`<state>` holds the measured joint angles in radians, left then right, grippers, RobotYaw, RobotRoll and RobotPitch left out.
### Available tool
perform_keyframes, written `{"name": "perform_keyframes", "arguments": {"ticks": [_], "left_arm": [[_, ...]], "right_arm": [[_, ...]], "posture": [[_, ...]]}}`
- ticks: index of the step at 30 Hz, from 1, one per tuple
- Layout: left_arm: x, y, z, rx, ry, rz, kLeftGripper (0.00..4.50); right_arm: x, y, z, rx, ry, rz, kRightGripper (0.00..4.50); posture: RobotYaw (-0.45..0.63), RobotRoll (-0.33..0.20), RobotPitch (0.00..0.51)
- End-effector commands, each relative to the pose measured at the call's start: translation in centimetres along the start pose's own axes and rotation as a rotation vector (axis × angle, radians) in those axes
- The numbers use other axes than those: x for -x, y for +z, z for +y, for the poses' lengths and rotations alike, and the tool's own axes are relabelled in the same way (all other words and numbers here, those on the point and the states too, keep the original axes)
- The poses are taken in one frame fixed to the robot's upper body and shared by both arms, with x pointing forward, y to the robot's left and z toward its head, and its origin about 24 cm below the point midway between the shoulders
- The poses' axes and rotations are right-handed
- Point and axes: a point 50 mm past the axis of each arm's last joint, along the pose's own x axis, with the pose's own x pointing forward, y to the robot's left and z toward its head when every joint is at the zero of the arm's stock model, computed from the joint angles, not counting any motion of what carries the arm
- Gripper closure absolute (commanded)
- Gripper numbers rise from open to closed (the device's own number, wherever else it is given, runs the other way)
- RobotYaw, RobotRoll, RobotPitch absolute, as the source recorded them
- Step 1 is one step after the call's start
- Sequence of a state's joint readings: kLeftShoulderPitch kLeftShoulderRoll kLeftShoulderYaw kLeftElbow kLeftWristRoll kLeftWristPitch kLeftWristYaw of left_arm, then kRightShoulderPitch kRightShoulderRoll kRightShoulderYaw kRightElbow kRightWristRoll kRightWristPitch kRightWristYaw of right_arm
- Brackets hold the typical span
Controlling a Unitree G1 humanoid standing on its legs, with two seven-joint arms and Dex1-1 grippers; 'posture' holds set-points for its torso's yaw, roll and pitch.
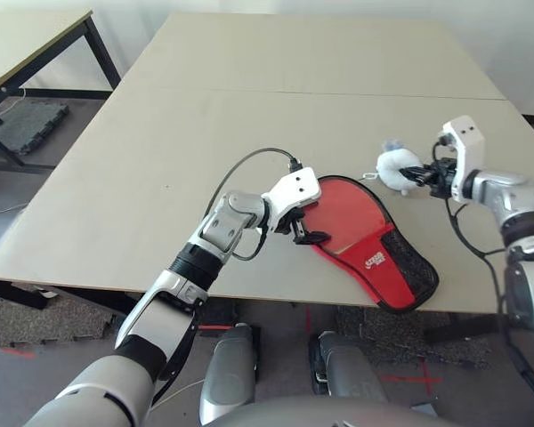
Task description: Store the ping-pong paddle in its case and zip it.
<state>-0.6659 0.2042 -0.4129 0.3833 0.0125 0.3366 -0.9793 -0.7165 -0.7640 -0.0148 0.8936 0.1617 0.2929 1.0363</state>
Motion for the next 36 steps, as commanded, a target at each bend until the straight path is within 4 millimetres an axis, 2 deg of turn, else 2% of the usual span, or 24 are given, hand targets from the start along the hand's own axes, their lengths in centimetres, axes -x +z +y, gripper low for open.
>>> {"name": "perform_keyframes", "arguments": {"ticks": [1, 10, 17, 22, 30, 36], "left_arm": [[-0.5, -2.1, -0.7, 0.043, -0.033, 0.097, 0.00], [-1.0, -1.8, -0.6, 0.032, -0.044, 0.092, 0.00], [-1.2, -1.6, -0.5, 0.027, -0.050, 0.089, 0.00], [-1.4, -1.6, -0.6, 0.019, -0.059, 0.088, 0.00], [-1.6, -1.5, -0.6, 0.012, -0.059, 0.087, 0.00], [-1.7, -1.5, -0.6, 0.008, -0.064, 0.087, 0.00]], "right_arm": [[2.5, -1.0, -0.1, -0.051, 0.052, 0.044, 4.39], [6.9, -3.3, 1.7, -0.121, 0.216, 0.194, 4.39], [7.8, -3.7, 3.6, -0.125, 0.370, 0.272, 4.39], [8.1, -3.8, 4.1, -0.074, 0.450, 0.312, 4.39], [10.1, -4.6, 4.2, 0.005, 0.527, 0.486, 4.39], [11.4, -5.0, 2.8, 0.050, 0.465, 0.606, 4.39]], "posture": [[0.04, 0.000, 0.120], [0.01, 0.000, 0.121], [0.00, 0.000, 0.118], [0.00, 0.000, 0.115], [0.00, 0.000, 0.111], [0.00, 0.000, 0.110]]}}
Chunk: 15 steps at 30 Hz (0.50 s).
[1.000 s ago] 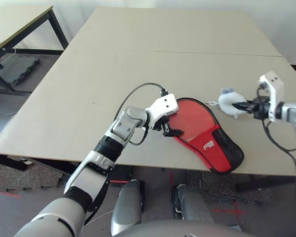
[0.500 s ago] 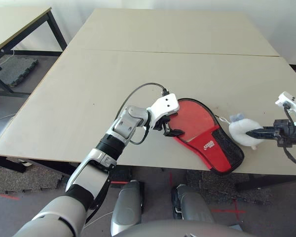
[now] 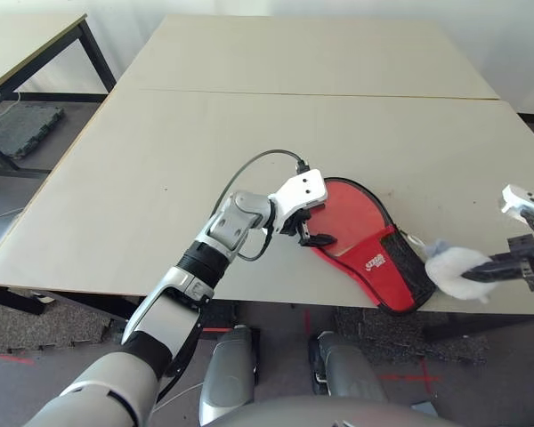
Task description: Store the ping-pong paddle in its case and zip it.
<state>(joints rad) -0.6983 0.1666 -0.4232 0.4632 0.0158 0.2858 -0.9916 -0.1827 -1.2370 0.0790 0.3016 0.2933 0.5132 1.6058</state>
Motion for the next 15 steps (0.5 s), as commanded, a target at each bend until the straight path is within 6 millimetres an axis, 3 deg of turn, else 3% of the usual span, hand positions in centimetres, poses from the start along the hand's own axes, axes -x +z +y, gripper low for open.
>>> {"name": "perform_keyframes", "arguments": {"ticks": [1, 6, 15], "left_arm": [[-0.7, -1.7, -0.6, 0.021, -0.029, 0.097, 0.00], [-0.6, -1.6, -0.4, 0.020, -0.027, 0.093, 0.00], [1.3, -1.9, 0.5, 0.052, 0.021, 0.076, 0.00]], "right_arm": [[0.7, -1.1, -0.6, -0.021, -0.042, 0.091, 4.39], [1.3, -0.3, -1.9, 0.013, -0.166, 0.046, 4.39], [5.0, 4.1, -2.6, -0.013, -0.233, -0.310, 1.11]], "posture": [[0.00, 0.000, 0.110], [0.00, 0.000, 0.112], [0.01, 0.000, 0.113]]}}
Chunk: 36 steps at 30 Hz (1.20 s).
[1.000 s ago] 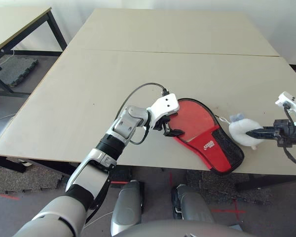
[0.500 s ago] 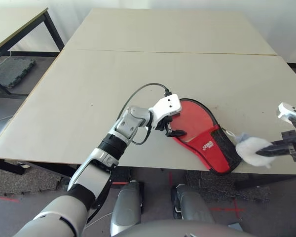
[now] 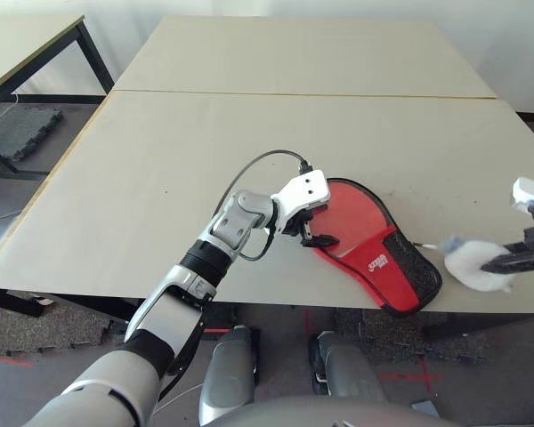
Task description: Store the ping-pong paddle in its case and zip it.
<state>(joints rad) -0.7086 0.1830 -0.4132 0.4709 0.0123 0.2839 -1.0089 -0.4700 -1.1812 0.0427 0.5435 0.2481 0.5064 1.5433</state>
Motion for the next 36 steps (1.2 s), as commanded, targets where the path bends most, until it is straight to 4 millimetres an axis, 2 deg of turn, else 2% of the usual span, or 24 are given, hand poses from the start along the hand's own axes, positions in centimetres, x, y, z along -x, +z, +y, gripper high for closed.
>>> {"name": "perform_keyframes", "arguments": {"ticks": [1, 3, 8, 12, 16, 21, 24, 26, 29, 33, 36], "left_arm": [[1.0, -1.8, 0.2, 0.058, 0.029, 0.065, 0.00], [1.9, -1.6, 0.5, 0.069, 0.051, 0.049, 0.00], [5.3, -1.8, 1.2, 0.122, 0.148, 0.022, 0.00], [8.1, -2.8, 1.2, 0.183, 0.235, 0.021, 0.00], [10.6, -4.3, 1.8, 0.272, 0.393, -0.004, 0.00], [12.1, -5.4, 3.3, 0.360, 0.622, -0.107, 0.00], [13.3, -6.1, 4.7, 0.347, 0.848, -0.186, 0.00], [14.8, -6.8, 5.8, 0.352, 1.092, -0.236, 0.00], [16.8, -7.5, 6.6, 0.359, 1.365, -0.299, 0.00], [17.8, -8.0, 6.7, 0.329, 1.522, -0.301, 0.00], [18.0, -8.3, 6.7, 0.302, 1.565, -0.282, 0.00]], "right_arm": [[1.4, 1.3, -0.3, -0.027, -0.026, -0.121, 0.70], [2.0, 1.7, -0.5, -0.026, -0.037, -0.149, 0.03], [3.2, 2.6, -0.8, -0.053, -0.075, -0.273, 0.03], [3.2, 2.7, -1.9, -0.082, -0.212, -0.387, 0.03], [1.3, 1.4, -3.1, -0.116, -0.377, -0.485, 0.03], [-1.7, 0.4, -4.0, -0.182, -0.530, -0.606, 0.03], [-3.7, 0.0, -4.5, -0.221, -0.644, -0.710, 0.03], [-4.6, -0.1, -5.0, -0.279, -0.757, -0.786, 0.03], [-5.5, -0.2, -5.5, -0.321, -0.928, -0.841, 0.03], [-5.7, -0.3, -5.8, -0.323, -1.069, -0.862, 0.03], [-5.9, -0.2, -5.9, -0.321, -1.125, -0.872, 0.03]], "posture": [[0.01, 0.000, 0.113], [0.02, 0.000, 0.113], [0.02, 0.000, 0.111], [0.03, 0.000, 0.111], [0.04, 0.000, 0.112], [0.03, 0.000, 0.113], [0.02, 0.000, 0.112], [0.01, 0.000, 0.111], [0.02, 0.000, 0.110], [0.02, 0.000, 0.110], [0.02, 0.000, 0.108]]}}
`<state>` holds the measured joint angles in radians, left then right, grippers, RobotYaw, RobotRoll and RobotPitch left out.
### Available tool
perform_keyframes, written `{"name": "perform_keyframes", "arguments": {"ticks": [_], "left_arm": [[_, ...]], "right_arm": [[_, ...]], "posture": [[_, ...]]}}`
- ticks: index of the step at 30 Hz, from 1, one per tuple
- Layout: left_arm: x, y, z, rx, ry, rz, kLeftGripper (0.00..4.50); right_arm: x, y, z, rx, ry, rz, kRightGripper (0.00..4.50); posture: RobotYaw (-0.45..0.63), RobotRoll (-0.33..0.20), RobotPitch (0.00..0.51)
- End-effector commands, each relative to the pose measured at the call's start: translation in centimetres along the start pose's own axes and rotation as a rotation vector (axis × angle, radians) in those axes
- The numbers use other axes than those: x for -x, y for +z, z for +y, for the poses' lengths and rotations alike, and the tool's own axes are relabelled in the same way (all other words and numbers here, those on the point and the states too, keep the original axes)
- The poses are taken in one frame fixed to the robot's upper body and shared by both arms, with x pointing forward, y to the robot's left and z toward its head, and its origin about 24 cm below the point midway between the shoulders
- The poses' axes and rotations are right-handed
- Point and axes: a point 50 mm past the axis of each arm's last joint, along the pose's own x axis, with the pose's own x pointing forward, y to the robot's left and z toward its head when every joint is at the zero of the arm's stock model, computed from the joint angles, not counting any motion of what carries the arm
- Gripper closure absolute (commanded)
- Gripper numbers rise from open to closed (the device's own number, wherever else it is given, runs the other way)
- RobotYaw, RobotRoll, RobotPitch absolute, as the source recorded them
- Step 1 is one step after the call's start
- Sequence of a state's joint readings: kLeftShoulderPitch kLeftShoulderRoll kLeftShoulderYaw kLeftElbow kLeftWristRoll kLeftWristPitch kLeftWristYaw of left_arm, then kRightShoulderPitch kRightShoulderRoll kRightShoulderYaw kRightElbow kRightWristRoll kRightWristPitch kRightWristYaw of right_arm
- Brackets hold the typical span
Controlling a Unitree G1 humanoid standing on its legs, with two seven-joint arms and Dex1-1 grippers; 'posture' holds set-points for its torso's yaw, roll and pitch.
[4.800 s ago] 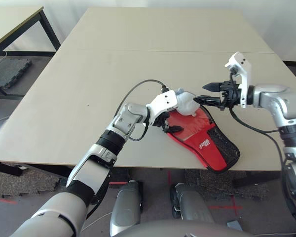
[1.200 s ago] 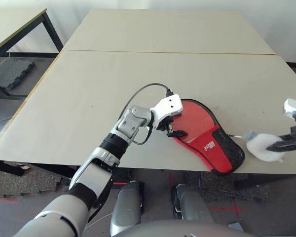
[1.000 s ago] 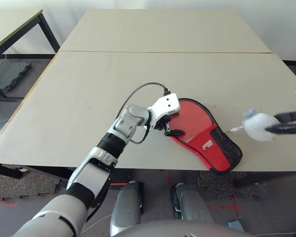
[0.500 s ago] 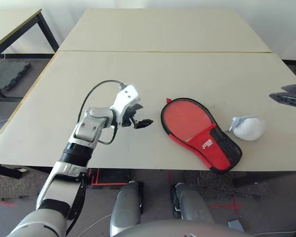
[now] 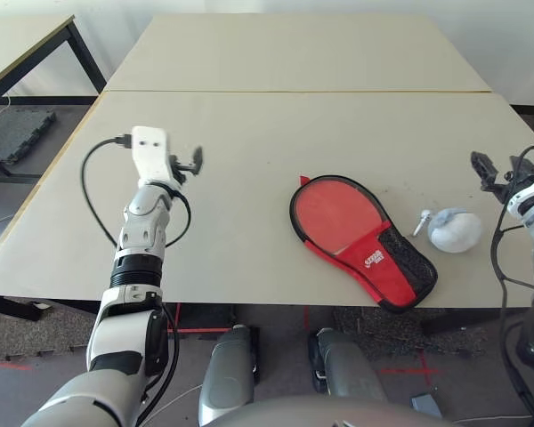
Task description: Store the ping-pong paddle in its case and zip it.
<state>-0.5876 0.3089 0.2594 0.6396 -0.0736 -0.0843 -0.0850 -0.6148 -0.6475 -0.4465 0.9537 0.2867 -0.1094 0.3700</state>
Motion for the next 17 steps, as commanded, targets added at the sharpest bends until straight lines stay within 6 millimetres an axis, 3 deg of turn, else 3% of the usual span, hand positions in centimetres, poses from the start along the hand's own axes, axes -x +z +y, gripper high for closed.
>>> {"name": "perform_keyframes", "arguments": {"ticks": [1, 17], "left_arm": [[-0.08, -0.23, 0.15, -0.023, 0.043, -0.010, 0.00], [0.09, -1.16, -0.82, 0.030, 0.013, 0.031, 0.00]], "right_arm": [[-0.21, -0.11, 0.09, 0.011, -0.056, -0.030, 0.03], [-0.79, 0.00, 0.79, -0.020, -0.060, -0.044, 0.03]], "posture": [[0.02, 0.000, 0.107], [0.01, 0.000, 0.098]]}}
